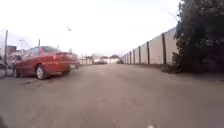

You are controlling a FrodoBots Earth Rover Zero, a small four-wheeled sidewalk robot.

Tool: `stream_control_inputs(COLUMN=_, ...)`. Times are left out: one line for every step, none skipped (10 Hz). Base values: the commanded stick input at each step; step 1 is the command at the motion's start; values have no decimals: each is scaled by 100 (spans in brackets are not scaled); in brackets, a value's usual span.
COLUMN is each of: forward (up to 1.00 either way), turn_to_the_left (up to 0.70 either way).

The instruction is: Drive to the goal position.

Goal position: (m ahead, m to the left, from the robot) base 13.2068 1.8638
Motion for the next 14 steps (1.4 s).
stream_control_inputs(forward=50, turn_to_the_left=0)
stream_control_inputs(forward=50, turn_to_the_left=0)
stream_control_inputs(forward=50, turn_to_the_left=0)
stream_control_inputs(forward=50, turn_to_the_left=0)
stream_control_inputs(forward=50, turn_to_the_left=0)
stream_control_inputs(forward=50, turn_to_the_left=0)
stream_control_inputs(forward=50, turn_to_the_left=0)
stream_control_inputs(forward=50, turn_to_the_left=0)
stream_control_inputs(forward=50, turn_to_the_left=0)
stream_control_inputs(forward=50, turn_to_the_left=0)
stream_control_inputs(forward=50, turn_to_the_left=0)
stream_control_inputs(forward=50, turn_to_the_left=0)
stream_control_inputs(forward=50, turn_to_the_left=0)
stream_control_inputs(forward=50, turn_to_the_left=0)
